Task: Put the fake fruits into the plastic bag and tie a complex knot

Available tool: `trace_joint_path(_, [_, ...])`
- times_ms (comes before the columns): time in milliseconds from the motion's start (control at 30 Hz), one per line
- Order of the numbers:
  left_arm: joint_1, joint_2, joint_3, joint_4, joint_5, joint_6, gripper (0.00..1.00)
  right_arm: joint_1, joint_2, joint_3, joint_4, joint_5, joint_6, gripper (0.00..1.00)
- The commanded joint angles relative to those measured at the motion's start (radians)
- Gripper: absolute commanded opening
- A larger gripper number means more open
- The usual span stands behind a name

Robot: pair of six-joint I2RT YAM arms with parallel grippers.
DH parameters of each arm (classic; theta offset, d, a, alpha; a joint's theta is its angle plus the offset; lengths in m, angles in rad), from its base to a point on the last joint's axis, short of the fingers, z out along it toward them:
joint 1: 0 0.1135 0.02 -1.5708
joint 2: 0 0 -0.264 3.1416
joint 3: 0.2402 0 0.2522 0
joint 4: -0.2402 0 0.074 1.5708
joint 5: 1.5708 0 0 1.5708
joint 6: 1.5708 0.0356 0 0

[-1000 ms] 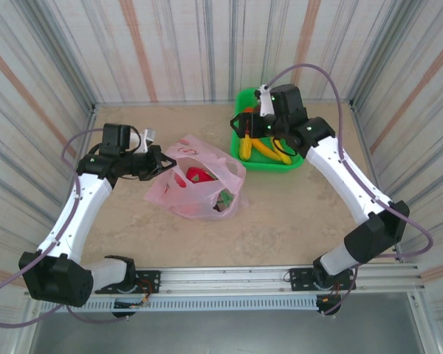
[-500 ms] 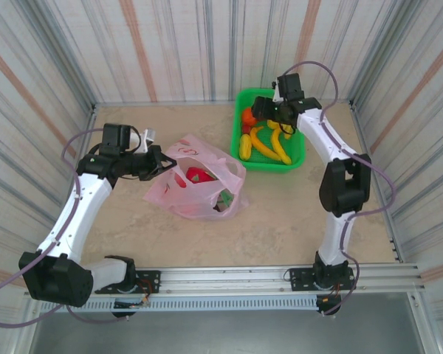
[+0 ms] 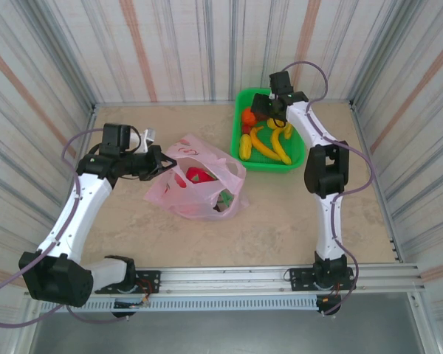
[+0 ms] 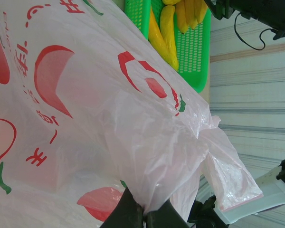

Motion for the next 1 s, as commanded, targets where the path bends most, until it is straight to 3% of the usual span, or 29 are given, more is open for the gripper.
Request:
trace_joint_path(0, [0.003,-0.012,0.014,0.003,0.022,0.012,0.00,-0.009,0.058,0.079,-0.055,0.035,0.025,0.99])
trace_joint_path(500, [0.003,-0.013,0.014,-0.005,0.012,0.012,0.00,-0.013,0.235,0.286,-0.114,0.049,0.007,1.00])
trace_joint_path(967, [0.003,-0.018,0.014,-0.010,0.006,0.011,0.00,0.009,0.261,0.278,-0.182,0.031,-0.009,0.87])
